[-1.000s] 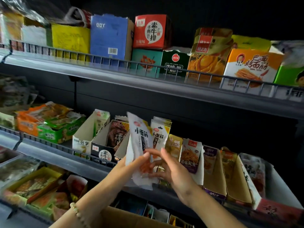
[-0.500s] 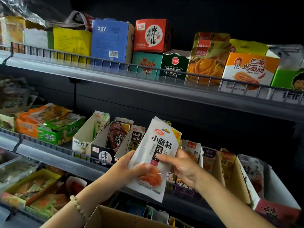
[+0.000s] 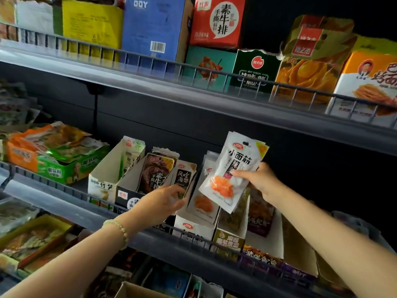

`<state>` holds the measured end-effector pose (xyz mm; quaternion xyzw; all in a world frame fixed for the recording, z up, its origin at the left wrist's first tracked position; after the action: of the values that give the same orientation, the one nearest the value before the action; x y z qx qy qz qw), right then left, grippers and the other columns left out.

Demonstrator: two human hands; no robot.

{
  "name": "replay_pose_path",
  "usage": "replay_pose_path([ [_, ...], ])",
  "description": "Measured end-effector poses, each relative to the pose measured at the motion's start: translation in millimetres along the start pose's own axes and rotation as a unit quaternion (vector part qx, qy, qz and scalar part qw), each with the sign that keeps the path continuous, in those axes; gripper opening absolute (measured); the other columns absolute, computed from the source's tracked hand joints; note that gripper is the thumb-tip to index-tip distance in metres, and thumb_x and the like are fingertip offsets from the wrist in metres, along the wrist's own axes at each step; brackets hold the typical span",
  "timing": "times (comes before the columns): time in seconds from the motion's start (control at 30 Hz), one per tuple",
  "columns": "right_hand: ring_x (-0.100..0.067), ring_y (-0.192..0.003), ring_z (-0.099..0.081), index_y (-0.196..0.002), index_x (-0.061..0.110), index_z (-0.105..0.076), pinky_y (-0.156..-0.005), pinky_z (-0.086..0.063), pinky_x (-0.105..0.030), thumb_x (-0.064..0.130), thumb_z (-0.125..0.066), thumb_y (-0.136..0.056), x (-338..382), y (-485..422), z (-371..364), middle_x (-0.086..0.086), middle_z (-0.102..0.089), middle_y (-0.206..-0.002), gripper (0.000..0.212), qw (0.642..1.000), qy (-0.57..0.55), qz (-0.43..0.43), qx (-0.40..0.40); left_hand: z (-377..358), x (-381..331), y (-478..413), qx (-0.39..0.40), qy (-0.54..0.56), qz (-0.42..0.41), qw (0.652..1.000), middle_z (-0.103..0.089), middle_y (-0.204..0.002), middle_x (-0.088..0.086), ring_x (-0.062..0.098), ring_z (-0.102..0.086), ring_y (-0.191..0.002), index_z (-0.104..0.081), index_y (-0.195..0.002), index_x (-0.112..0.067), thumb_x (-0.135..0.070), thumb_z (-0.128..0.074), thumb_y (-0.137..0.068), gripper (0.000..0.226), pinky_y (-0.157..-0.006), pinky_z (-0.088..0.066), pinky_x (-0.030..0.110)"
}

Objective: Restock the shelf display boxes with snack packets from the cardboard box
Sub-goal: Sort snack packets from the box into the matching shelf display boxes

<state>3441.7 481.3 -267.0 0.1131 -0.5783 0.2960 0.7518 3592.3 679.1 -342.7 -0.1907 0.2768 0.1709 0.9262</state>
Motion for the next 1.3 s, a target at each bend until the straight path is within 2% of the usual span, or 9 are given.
replay_pose_path([
  [0.1,-0.022,-0.097,-0.065,-0.116,0.004,-0.056,-0.072,-0.052,-0.028,0.007,-0.082,-0.069,-13,-38,-24,-0.011,-0.067,-0.108,0.054,1.000,0.011,-0.015,-0.005,-16,8,-13,0.050,-0.061,-0.007,0.997,-0.050,-0.120,-0.008,0.008,-0.057,-0.098,-0.047,-0.132,-0.031,-0.051,-0.046,-0.094,0.042,-0.092,-0.053,0.031],
  [0.2,-0.025,-0.110,-0.058,-0.124,0.005,-0.048,-0.086,-0.051,-0.034,0.008,-0.082,-0.071,-31,-58,-50,-0.010,-0.061,-0.119,0.063,0.997,0.078,-0.024,0.010,-30,20,-22,0.054,-0.069,-0.013,0.996,-0.054,-0.109,-0.009,0.006,-0.059,-0.088,-0.055,-0.116,-0.035,-0.062,-0.044,-0.089,0.040,-0.084,-0.056,0.032],
  [0.33,-0.023,-0.122,-0.050,-0.130,0.018,-0.042,-0.098,-0.046,-0.037,0.004,-0.082,-0.070,-37,-69,-57,0.001,-0.049,-0.127,0.073,0.980,0.182,0.080,0.024,-42,29,-26,0.039,-0.074,-0.023,0.996,-0.053,-0.099,-0.013,0.009,-0.058,-0.079,-0.051,-0.101,-0.031,-0.061,-0.049,-0.088,0.033,-0.077,-0.054,0.029],
  [0.43,-0.025,-0.110,-0.054,-0.117,0.021,-0.043,-0.084,-0.049,-0.035,0.004,-0.080,-0.072,-35,-73,-51,-0.002,-0.051,-0.121,0.061,0.940,0.300,0.156,0.056,-44,31,-26,0.015,-0.081,-0.033,0.996,-0.049,-0.090,-0.016,0.008,-0.053,-0.071,-0.049,-0.099,-0.028,-0.060,-0.050,-0.088,0.034,-0.068,-0.047,0.026],
  [0.57,-0.023,-0.120,-0.038,-0.127,0.019,-0.041,-0.096,-0.038,-0.034,0.028,-0.084,-0.068,-32,-76,-48,-0.006,-0.039,-0.130,0.074,0.869,0.449,0.203,0.044,-45,32,-27,-0.013,-0.082,-0.042,0.996,-0.049,-0.085,-0.016,0.006,-0.051,-0.065,-0.050,-0.097,-0.027,-0.059,-0.051,-0.088,0.034,-0.062,-0.042,0.023],
  [0.73,-0.026,-0.136,-0.033,-0.145,0.017,-0.018,-0.104,-0.033,-0.034,0.022,-0.087,-0.067,-40,-75,-65,-0.009,-0.026,-0.151,0.104,0.891,0.415,0.126,0.137,-45,31,-26,-0.008,-0.074,-0.044,0.996,-0.048,-0.081,-0.016,0.005,-0.051,-0.064,-0.051,-0.097,-0.025,-0.056,-0.053,-0.088,0.032,-0.063,-0.046,0.027],
  [0.93,-0.027,-0.137,-0.033,-0.147,0.013,-0.028,-0.108,-0.034,-0.035,0.024,-0.082,-0.073,-33,-75,-68,-0.009,-0.032,-0.152,0.093,0.869,0.462,0.162,0.073,-47,33,-25,-0.019,-0.077,-0.046,0.996,-0.051,-0.084,-0.012,0.016,-0.057,-0.069,-0.051,-0.097,-0.024,-0.058,-0.050,-0.086,0.036,-0.063,-0.046,0.030],
  [1.07,-0.029,-0.123,-0.045,-0.124,0.012,-0.053,-0.095,-0.036,-0.033,0.027,-0.081,-0.073,-21,-72,-63,-0.008,-0.053,-0.132,0.060,0.847,0.477,0.234,-0.018,-48,35,-26,-0.027,-0.075,-0.050,0.996,-0.048,-0.080,-0.016,0.009,-0.053,-0.065,-0.052,-0.096,-0.024,-0.058,-0.052,-0.087,0.036,-0.054,-0.038,0.020],
  [1.3,-0.026,-0.130,-0.041,-0.141,0.017,-0.038,-0.105,-0.039,-0.040,0.030,-0.077,-0.079,-39,-70,-59,-0.007,-0.040,-0.144,0.075,0.877,0.427,0.216,0.039,-47,31,-24,-0.015,-0.086,-0.031,0.996,-0.049,-0.084,-0.012,0.015,-0.055,-0.065,-0.051,-0.098,-0.025,-0.057,-0.050,-0.088,0.034,-0.065,-0.048,0.032],
])
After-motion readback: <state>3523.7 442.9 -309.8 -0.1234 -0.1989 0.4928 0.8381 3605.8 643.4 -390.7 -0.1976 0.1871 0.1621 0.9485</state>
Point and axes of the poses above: each hand's wrist, its own y-axis away from the middle knuckle, its own z-axis out of the back of the hand, x = y × z, the point moved 5 cm from there along -y, towards the middle knuckle
